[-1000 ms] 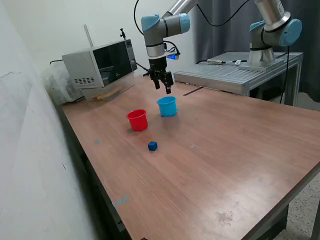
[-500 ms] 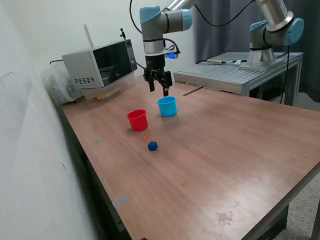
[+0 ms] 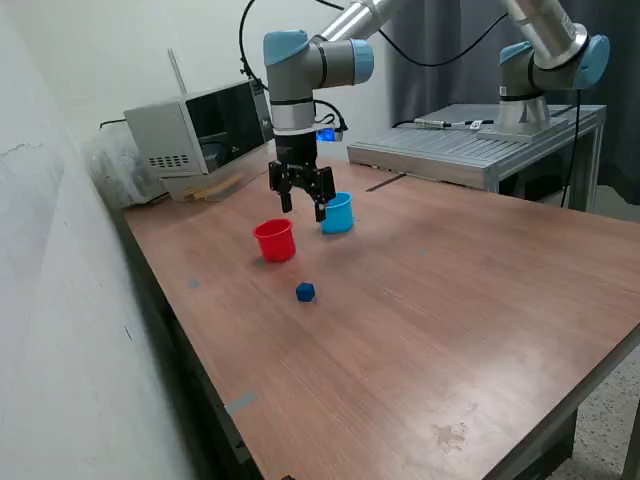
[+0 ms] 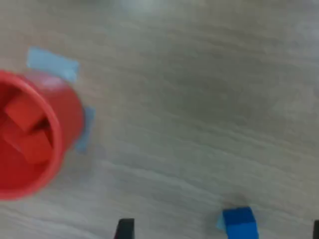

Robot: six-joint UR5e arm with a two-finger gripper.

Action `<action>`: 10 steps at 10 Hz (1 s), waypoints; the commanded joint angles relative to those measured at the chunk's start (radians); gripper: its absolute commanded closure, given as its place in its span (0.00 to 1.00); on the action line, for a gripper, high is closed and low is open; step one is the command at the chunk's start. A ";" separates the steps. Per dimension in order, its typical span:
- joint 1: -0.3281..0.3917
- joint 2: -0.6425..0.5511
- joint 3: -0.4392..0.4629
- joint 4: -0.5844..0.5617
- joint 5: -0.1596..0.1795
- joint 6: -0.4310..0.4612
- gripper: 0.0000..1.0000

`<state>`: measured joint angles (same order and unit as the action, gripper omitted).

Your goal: Place red objects in the red bin, and blue objects in the blue bin.

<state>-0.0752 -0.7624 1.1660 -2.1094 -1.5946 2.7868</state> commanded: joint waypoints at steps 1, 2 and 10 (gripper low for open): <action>0.020 0.090 -0.112 0.018 0.030 -0.044 0.00; 0.031 0.128 -0.149 0.023 0.033 -0.074 0.00; 0.034 0.284 -0.281 0.029 0.042 -0.107 0.00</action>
<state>-0.0415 -0.4859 0.8920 -2.0802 -1.5529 2.6803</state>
